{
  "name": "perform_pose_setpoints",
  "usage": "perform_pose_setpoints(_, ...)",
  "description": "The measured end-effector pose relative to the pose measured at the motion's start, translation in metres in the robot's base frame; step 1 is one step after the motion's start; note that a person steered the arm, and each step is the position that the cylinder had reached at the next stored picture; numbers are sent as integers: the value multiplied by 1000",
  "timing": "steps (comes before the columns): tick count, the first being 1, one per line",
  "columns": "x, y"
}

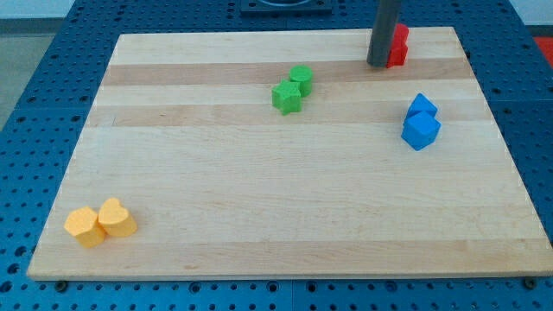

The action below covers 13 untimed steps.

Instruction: Separate green circle from green star

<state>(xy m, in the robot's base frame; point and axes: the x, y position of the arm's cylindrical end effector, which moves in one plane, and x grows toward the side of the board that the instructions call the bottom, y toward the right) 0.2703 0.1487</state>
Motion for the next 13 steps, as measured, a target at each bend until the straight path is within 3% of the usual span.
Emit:
perform_pose_setpoints(1, -2, -1)
perform_pose_setpoints(3, 54, -45)
perform_pose_setpoints(4, 57, -47)
perform_pose_setpoints(7, 52, -77)
perform_pose_setpoints(11, 68, -182)
perform_pose_setpoints(13, 22, -174)
